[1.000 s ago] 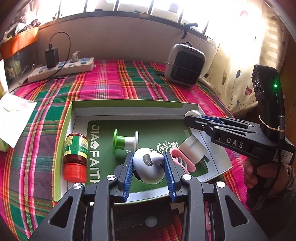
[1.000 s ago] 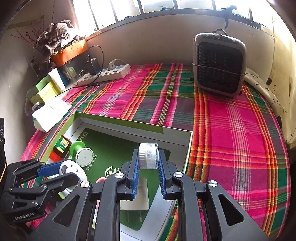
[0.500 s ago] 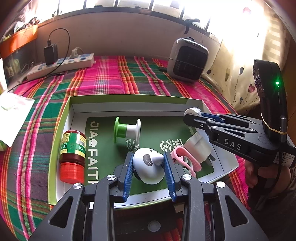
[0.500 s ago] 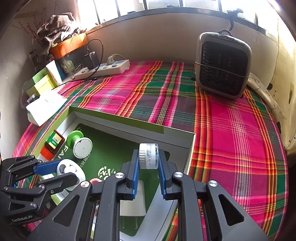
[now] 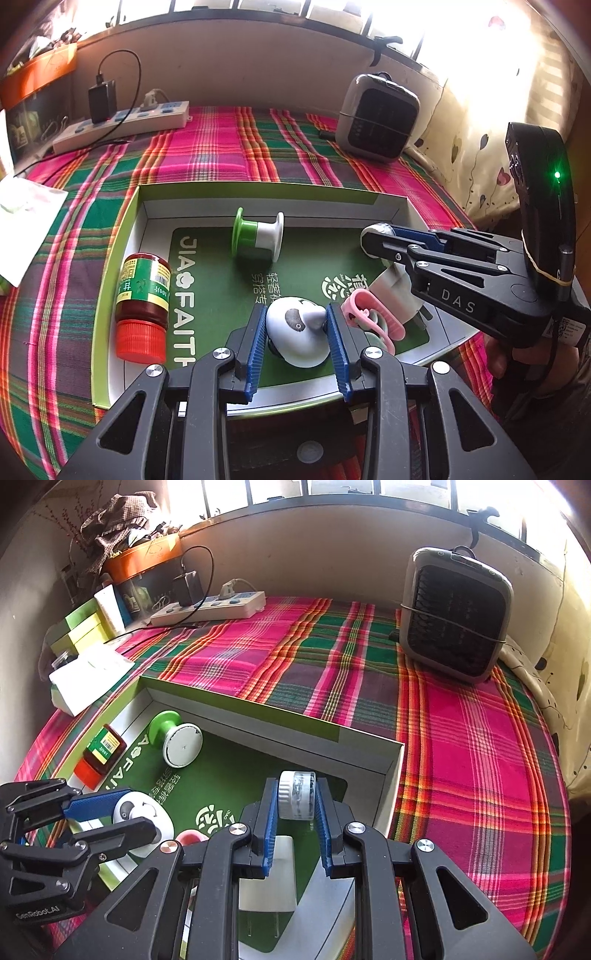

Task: Organize rigid objects
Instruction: 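Open the left tool releasing the round object while the right tool releases the jar in the box, then withdraw both tools from the box toward the remaining objects, then grasp the pink oblong object with the right tool, then grasp the blue stick with the left tool while the right tool holds the pink object, then carry the blue stick with the left tool while the right tool carries the pink object toward the box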

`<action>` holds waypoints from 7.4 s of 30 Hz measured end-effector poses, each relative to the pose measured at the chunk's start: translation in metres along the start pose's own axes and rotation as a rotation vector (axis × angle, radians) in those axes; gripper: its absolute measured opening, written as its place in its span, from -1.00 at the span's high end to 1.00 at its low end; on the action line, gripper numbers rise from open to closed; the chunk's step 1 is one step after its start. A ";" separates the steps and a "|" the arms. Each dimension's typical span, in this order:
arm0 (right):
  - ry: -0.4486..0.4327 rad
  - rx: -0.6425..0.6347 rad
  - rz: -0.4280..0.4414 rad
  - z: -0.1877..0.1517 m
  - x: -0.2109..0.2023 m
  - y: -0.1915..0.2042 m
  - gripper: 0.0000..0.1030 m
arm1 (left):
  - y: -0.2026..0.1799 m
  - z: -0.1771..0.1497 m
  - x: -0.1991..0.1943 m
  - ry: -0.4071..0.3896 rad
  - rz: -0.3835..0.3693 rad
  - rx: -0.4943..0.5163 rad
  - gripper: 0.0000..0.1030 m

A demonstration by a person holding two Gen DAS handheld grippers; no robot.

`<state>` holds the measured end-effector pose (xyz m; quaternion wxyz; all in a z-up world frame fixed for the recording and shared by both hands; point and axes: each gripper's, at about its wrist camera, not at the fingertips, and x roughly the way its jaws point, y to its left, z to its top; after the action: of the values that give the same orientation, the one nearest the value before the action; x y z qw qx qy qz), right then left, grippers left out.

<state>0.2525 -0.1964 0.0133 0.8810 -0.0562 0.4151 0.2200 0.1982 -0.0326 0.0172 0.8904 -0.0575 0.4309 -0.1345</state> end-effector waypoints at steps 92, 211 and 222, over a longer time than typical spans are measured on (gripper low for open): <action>0.030 0.094 -0.078 -0.108 -0.071 0.073 0.04 | 0.077 -0.082 -0.089 -0.078 0.011 -0.162 0.22; -0.051 0.083 -0.054 -0.113 -0.099 0.068 0.65 | 0.049 -0.076 -0.101 -0.123 0.177 -0.010 0.60; -0.082 0.067 -0.047 -0.104 -0.109 0.072 0.65 | 0.043 -0.068 -0.113 -0.149 0.142 0.001 0.60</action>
<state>0.0865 -0.1979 0.0338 0.9036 -0.0273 0.3844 0.1872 0.0861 0.0425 0.0508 0.9273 -0.0361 0.3666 -0.0666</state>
